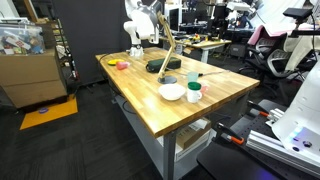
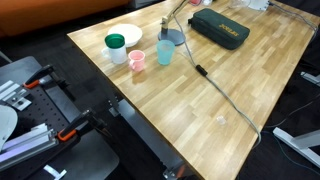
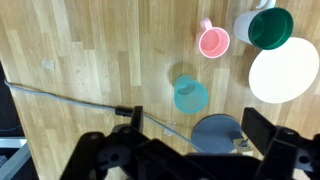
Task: Turn off the desk lamp switch
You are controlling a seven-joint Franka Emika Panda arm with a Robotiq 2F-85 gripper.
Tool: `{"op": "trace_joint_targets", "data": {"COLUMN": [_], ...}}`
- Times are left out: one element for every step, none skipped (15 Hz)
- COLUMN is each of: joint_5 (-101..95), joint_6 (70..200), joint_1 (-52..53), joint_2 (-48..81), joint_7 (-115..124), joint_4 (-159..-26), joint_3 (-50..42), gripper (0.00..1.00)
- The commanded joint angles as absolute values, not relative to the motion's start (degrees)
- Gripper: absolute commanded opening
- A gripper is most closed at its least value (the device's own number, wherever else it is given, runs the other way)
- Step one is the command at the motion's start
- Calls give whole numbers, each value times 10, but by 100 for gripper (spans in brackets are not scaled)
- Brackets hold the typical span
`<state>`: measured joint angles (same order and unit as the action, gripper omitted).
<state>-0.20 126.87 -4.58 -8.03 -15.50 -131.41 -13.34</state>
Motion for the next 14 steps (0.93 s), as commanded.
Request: {"op": "trace_joint_targets", "data": {"joint_5": [25,27,24,14,14,14,13,13,13,13,13,13,13,13], "joint_6": [1254,1253,1252,1267,1267,1267,1266,1266,1265,1265,1264,1264,1264,1264], "joint_1": [-57,-60,-62,-63,-65,-65,-66,-66,-66,-66,-66,-66,-66,-66], "joint_2": [-2,19,36,5,23,34,38,37,36,36,36,36,36,36], "joint_7": [-166,-163,-159,-154,-153,-153,-153,-153,-153,-153,-153,-153,-153,-153], "joint_4": [-1246,-1229,-1213,-1249,-1234,-1224,-1220,-1220,-1219,-1219,-1219,-1219,-1219,-1219], "joint_3": [-123,-120,-117,-114,-113,-112,-112,-112,-112,-112,-112,-112,-112,-112], "gripper": [100,100,100,100,100,100,100,100,100,100,100,100,100,100]}}
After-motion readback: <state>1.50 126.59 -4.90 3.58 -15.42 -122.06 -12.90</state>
